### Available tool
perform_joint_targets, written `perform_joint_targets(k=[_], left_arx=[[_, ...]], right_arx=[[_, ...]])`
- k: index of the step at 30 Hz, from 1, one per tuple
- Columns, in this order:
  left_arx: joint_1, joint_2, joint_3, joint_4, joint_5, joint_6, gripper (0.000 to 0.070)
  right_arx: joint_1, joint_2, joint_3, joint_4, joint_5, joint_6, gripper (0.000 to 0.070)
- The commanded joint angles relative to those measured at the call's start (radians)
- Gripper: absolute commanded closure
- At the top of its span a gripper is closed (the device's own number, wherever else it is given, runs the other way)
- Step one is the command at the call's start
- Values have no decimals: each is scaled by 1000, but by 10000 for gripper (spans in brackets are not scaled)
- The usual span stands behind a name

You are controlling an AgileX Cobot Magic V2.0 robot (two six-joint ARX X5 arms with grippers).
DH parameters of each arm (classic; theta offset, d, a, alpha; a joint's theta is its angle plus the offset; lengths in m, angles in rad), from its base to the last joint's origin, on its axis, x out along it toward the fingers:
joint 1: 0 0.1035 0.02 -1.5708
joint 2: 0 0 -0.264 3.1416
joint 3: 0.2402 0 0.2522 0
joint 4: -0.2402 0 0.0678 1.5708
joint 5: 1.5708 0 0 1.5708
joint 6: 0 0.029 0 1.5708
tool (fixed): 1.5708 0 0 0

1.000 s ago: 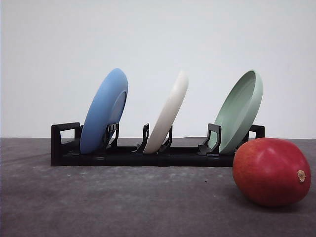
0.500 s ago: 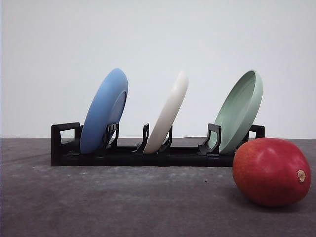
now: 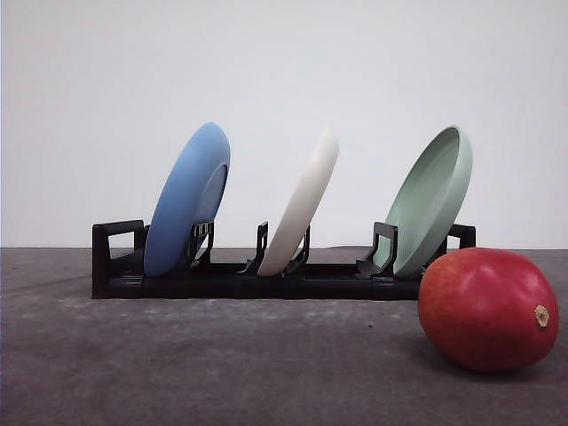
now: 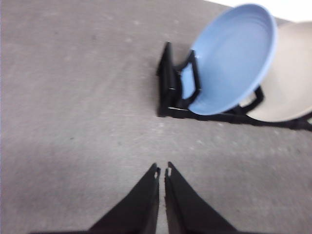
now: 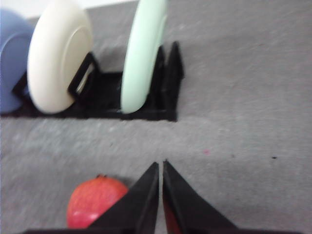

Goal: Place pomegranate in white plate

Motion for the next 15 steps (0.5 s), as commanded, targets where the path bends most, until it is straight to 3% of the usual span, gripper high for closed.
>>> perform_joint_targets(k=[1,11,15], left_arx=[[-35,17,24,14,5,48,697],[-258,79,39,42,2,314,697],[-289,92,45,46,3,340,693]], right_arx=[[31,3,18,11,0,-32,693],[198,3,18,15,7,-121,690],[216,3,18,15,7,-123,684]])
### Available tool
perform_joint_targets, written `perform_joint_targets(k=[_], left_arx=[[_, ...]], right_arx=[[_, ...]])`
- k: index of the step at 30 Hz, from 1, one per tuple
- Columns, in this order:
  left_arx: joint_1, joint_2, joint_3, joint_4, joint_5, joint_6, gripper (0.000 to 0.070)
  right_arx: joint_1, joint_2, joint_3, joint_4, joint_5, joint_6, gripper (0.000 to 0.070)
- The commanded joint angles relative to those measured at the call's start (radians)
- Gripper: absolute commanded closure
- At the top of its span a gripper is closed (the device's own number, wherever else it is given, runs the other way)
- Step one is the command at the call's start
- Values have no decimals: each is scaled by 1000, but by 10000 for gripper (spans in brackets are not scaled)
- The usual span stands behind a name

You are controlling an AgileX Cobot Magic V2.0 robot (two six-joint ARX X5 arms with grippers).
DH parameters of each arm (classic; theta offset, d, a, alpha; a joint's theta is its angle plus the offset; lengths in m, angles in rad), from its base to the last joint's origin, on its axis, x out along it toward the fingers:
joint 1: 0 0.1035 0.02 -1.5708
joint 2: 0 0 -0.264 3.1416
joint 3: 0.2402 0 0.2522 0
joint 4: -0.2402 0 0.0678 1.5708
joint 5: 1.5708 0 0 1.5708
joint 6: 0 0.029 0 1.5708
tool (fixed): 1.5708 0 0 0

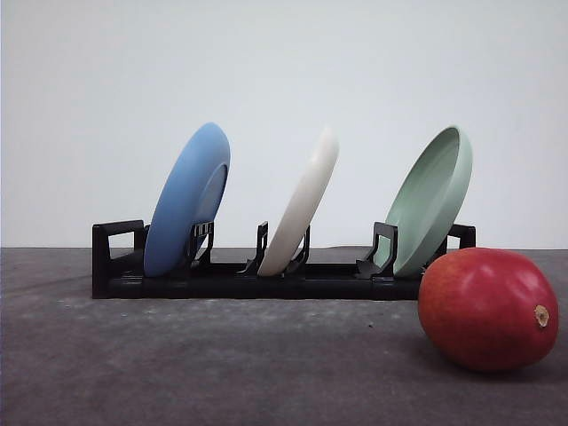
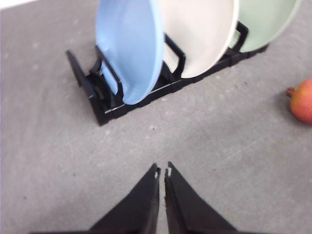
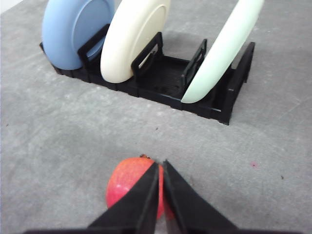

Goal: Place pomegranate in white plate

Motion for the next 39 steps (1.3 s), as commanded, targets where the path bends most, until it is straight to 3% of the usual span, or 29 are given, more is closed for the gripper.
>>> perform_joint_targets(k=[1,4,5,6,13,24,33,39], left_arx=[[-7,7,25,9,3,39,676],[-7,7,25,11,3,38,384],[-8,7,25,11,3,36,297],[-8,7,25,11,4,35,262],[-17,9,25,49,53,36,268],[-136,150,25,266,55,40,269],[-265,420,25,564,45,46,271],[-337,621,27,814,-43,25,272]], right_arx=[[5,2,17,11,2,-15,664],[5,2,17,11,2,-15,434],[5,2,17,11,1,-14,384],[5,2,17,11,0,-14,362],[5,-1,17,11,-9,-13,361],[5,-1,18,11,-11,-10,361],[5,-1,18,38,-11,-10,361],[5,-1,18,64,-10,-10,361]])
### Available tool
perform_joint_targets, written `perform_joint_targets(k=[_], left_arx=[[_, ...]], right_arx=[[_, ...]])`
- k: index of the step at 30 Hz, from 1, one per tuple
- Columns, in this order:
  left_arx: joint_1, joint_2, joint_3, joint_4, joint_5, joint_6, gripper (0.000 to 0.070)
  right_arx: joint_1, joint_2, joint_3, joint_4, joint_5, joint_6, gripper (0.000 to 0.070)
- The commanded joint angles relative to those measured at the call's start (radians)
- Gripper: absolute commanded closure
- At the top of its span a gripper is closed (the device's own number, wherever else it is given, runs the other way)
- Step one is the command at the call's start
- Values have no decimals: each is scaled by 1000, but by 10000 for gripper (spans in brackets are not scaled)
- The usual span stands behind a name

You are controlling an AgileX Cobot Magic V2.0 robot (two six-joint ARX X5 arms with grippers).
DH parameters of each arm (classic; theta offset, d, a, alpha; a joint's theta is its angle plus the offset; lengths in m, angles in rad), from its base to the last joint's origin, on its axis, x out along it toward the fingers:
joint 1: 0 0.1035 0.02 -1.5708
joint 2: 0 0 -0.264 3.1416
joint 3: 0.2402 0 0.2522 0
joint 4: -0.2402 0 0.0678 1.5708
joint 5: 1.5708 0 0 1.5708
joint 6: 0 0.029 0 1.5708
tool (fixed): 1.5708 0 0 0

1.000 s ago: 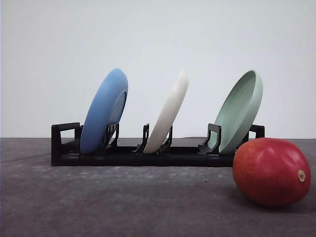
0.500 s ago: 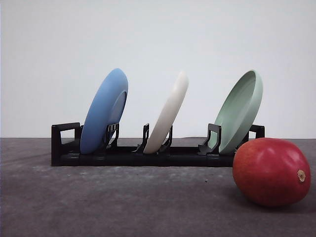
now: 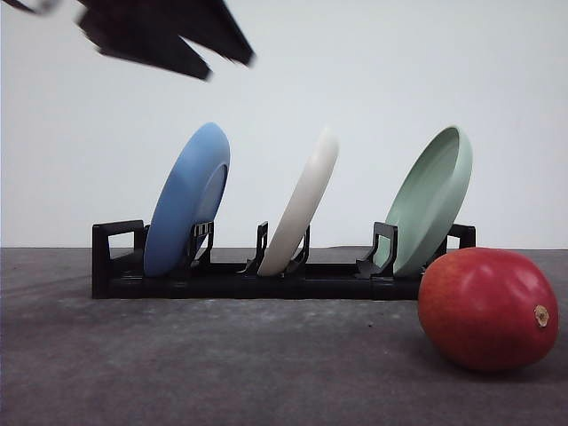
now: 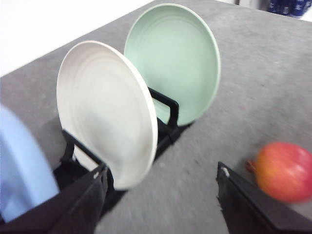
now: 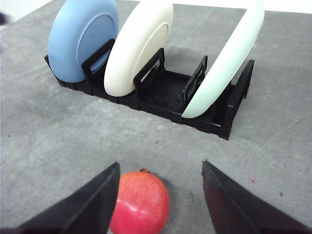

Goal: Place pomegranate in white plate

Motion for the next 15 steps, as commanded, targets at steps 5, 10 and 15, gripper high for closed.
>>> perform_joint_targets(k=[5,10,15], left_arx=[[-58,202,59,213,-105,-52,278],[-85,367,157,252,-185,-67,279],[-90,510,269,244,-214,-117,278]], right_arx=[[5,0,17,12,-1,-6,361],[5,0,17,12,-1,-7,361],[5,0,17,12,-1,-7,361]])
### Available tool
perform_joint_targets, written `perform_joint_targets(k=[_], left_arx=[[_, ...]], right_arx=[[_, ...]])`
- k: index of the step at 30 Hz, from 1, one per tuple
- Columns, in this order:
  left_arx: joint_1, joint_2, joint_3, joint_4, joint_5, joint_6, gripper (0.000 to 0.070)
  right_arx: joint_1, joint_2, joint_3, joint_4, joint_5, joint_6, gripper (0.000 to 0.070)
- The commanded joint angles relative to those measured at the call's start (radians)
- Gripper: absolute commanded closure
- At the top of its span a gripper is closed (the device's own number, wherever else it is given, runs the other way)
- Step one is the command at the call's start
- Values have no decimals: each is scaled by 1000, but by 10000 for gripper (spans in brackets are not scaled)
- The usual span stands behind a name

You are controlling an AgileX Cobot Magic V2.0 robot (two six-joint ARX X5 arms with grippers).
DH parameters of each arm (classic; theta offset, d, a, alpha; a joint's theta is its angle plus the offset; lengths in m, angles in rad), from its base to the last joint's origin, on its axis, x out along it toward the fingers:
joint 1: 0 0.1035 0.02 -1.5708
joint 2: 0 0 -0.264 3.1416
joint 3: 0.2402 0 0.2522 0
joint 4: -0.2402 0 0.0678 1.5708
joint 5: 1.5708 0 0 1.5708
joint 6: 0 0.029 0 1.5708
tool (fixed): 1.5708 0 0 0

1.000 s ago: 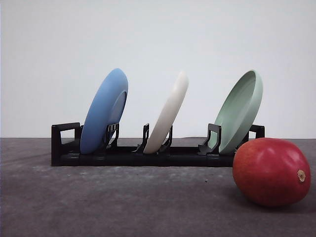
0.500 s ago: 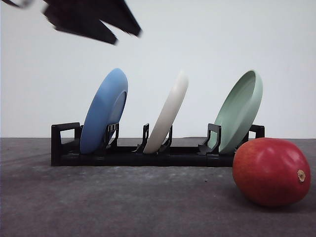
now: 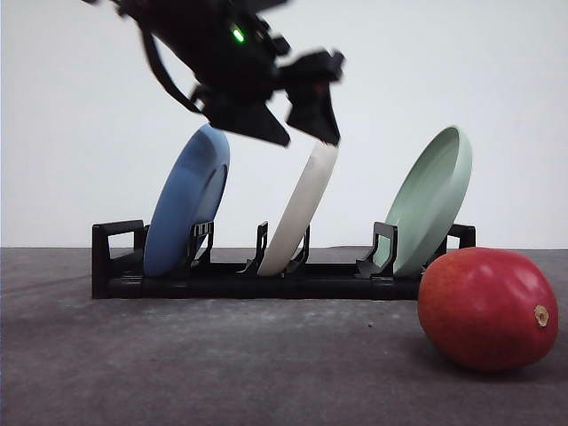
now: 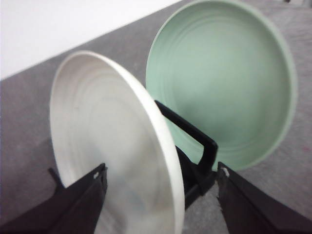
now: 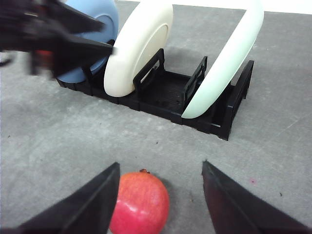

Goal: Place pomegranate in white plate

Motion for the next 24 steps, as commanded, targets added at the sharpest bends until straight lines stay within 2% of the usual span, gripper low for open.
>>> perform_joint_targets(k=[1,7,9,14,20,22,24], left_arx=[[-11,50,53,10,-6,-37,278],[-11,157,143,-17,-8,-47,279],[-11,171,149,-17,-8,-47,300],[-11,176,150,-48,-8,-48,484],[-11,175,153,-86,-8,-48,662],[-11,175,164,-113,-8,-51,690],[-11,175,181,-142,-8,-62,690]], right_arx=[[5,0,17,11,-1,-6,361],[5,0,17,11,-1,-7,361],[5,0,17,11,-1,-7,361],[5,0,17,11,0,-7,361],[5,0,17,11,0,-7,361],[5,0,17,11,0,-7,361],[5,0,17,11,0,-7,361]])
